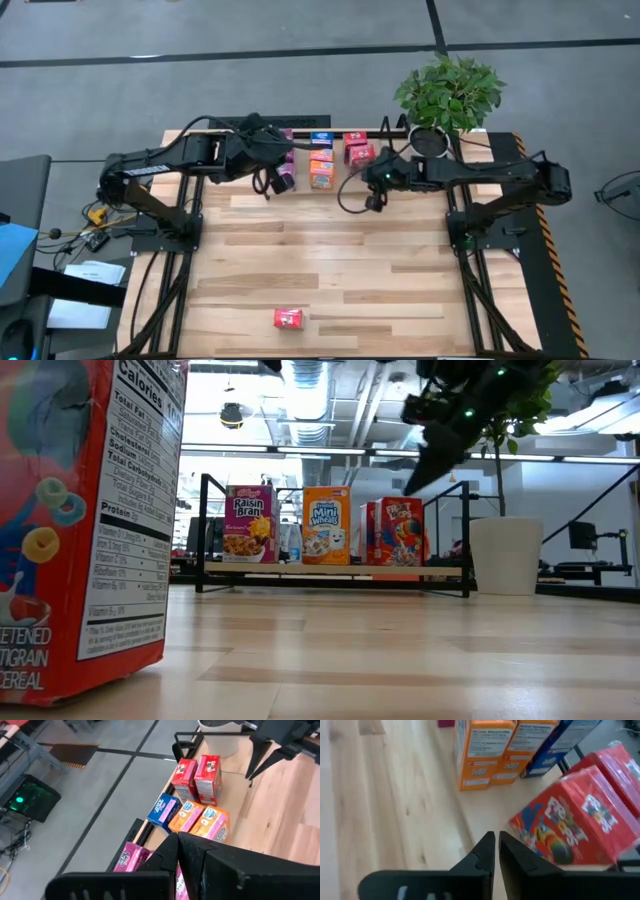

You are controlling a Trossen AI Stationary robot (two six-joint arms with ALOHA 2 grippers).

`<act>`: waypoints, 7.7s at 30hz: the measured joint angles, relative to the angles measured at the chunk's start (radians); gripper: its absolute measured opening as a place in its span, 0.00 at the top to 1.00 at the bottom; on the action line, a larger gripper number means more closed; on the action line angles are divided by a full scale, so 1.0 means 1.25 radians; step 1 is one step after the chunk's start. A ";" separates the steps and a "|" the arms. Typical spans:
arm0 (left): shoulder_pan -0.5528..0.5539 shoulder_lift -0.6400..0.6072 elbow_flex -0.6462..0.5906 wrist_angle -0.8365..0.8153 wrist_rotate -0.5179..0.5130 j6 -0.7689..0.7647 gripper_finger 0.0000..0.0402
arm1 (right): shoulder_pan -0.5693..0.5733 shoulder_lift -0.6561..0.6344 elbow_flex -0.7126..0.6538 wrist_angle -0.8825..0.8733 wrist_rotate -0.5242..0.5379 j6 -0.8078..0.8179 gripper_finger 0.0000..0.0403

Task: Stack cereal on shelf
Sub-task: Adjust the cereal boxes on the shelf, then put the red cereal box on the shelf aligned with the other red cereal box

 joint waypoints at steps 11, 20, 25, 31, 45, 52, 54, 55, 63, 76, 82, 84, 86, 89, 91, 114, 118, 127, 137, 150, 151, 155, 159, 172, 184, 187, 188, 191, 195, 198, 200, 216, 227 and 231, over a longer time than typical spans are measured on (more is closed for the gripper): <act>0.000 -0.029 0.000 0.002 0.000 -0.010 1.00 | 0.002 -0.038 0.001 0.116 0.066 -0.110 0.94; 0.000 -0.030 0.000 -0.006 -0.003 -0.013 1.00 | -0.090 0.126 0.157 0.165 0.035 -0.253 0.93; 0.000 -0.030 0.000 -0.039 -0.008 -0.039 1.00 | -0.125 0.215 0.241 0.101 0.009 -0.304 0.92; 0.000 -0.030 0.000 -0.080 -0.011 -0.064 1.00 | -0.143 0.275 0.289 0.080 -0.024 -0.353 0.98; 0.000 -0.030 0.000 -0.088 -0.015 -0.059 1.00 | -0.183 0.288 0.303 0.032 -0.003 -0.361 0.96; 0.000 -0.030 0.000 -0.087 -0.016 -0.059 1.00 | -0.178 0.288 0.303 0.037 -0.002 -0.362 0.94; 0.000 -0.030 0.000 -0.087 -0.016 -0.059 1.00 | -0.180 0.288 0.303 0.033 -0.001 -0.362 0.93; 0.000 -0.030 0.000 -0.087 -0.016 -0.059 1.00 | -0.182 0.288 0.303 0.032 -0.001 -0.363 0.92; 0.000 -0.030 0.000 -0.087 -0.015 -0.072 1.00 | -0.203 0.288 0.303 -0.001 0.000 -0.367 0.97; 0.000 -0.030 0.000 -0.087 -0.014 -0.077 1.00 | -0.186 0.270 0.344 -0.075 0.024 -0.367 0.93; 0.000 -0.030 0.000 -0.103 -0.014 -0.079 1.00 | -0.130 0.213 0.392 -0.212 0.017 -0.355 0.97; 0.000 -0.030 0.000 -0.110 -0.011 -0.082 1.00 | -0.115 0.188 0.390 -0.253 -0.029 -0.312 0.97; 0.000 -0.030 0.000 -0.119 -0.011 -0.088 1.00 | -0.107 0.166 0.371 -0.278 -0.094 -0.270 0.97; 0.000 -0.030 0.000 -0.121 -0.012 -0.090 1.00 | -0.092 0.159 0.329 -0.277 -0.123 -0.250 0.96; 0.000 -0.030 0.001 -0.121 -0.012 -0.084 1.00 | -0.086 0.160 0.306 -0.256 -0.113 -0.249 0.97; 0.000 -0.030 0.001 -0.123 -0.011 -0.066 1.00 | -0.141 0.262 0.285 -0.152 -0.063 -0.284 0.95; 0.000 -0.030 0.000 -0.123 -0.011 -0.066 1.00 | -0.159 0.262 0.285 -0.141 -0.063 -0.284 0.95; 0.000 -0.030 0.000 -0.123 -0.012 -0.065 1.00 | -0.142 0.246 0.326 -0.139 -0.065 -0.296 0.93; -0.015 -0.030 0.001 -0.145 0.227 -0.057 0.93 | -0.037 0.157 0.471 -0.373 -0.182 -0.236 0.90; -0.315 -0.025 -0.165 -0.167 0.502 -0.317 0.47 | 0.163 0.046 0.483 -0.498 -0.200 -0.035 0.64; -0.339 -0.025 -0.196 -0.141 0.488 -0.336 0.44 | 0.178 0.046 0.483 -0.504 -0.200 -0.012 0.61; -0.416 -0.025 -0.320 -0.033 0.469 -0.391 0.36 | 0.245 0.054 0.483 -0.525 -0.197 0.066 0.52; -0.476 -0.025 -0.436 0.096 0.456 -0.442 0.33 | 0.307 0.080 0.477 -0.497 -0.191 0.133 0.46; -0.626 -0.025 -0.673 0.494 0.283 -0.594 0.33 | 0.451 0.279 0.475 -0.203 -0.191 0.172 0.46; -0.680 0.056 -0.749 0.737 0.149 -0.667 0.33 | 0.530 0.443 0.477 0.039 -0.194 0.227 0.45; -0.678 0.119 -0.749 0.820 0.156 -0.674 0.33 | 0.534 0.446 0.475 0.030 -0.198 0.228 0.44; -0.679 0.137 -0.749 0.841 0.151 -0.685 0.33 | 0.535 0.445 0.476 0.027 -0.198 0.228 0.44; -0.669 0.181 -0.748 0.862 0.107 -0.742 0.33 | 0.536 0.445 0.476 0.005 -0.210 0.217 0.45; -0.645 0.244 -0.748 0.933 0.078 -0.821 0.33 | 0.544 0.445 0.476 0.005 -0.248 0.173 0.46; -0.624 0.289 -0.732 0.989 0.091 -0.821 0.33 | 0.548 0.445 0.476 0.022 -0.269 0.133 0.46; -0.610 0.315 -0.707 1.005 0.104 -0.819 0.33 | 0.552 0.444 0.476 0.016 -0.260 0.130 0.46; -0.602 0.369 -0.595 0.997 0.136 -0.770 0.33 | 0.709 0.443 0.476 -0.025 -0.070 0.504 0.51; -0.641 0.369 -0.597 0.996 0.139 -0.772 0.33 | 0.781 0.458 0.476 0.100 0.207 0.759 0.51; -0.656 0.369 -0.597 0.996 0.138 -0.772 0.33 | 0.780 0.484 0.478 0.158 0.198 0.778 0.52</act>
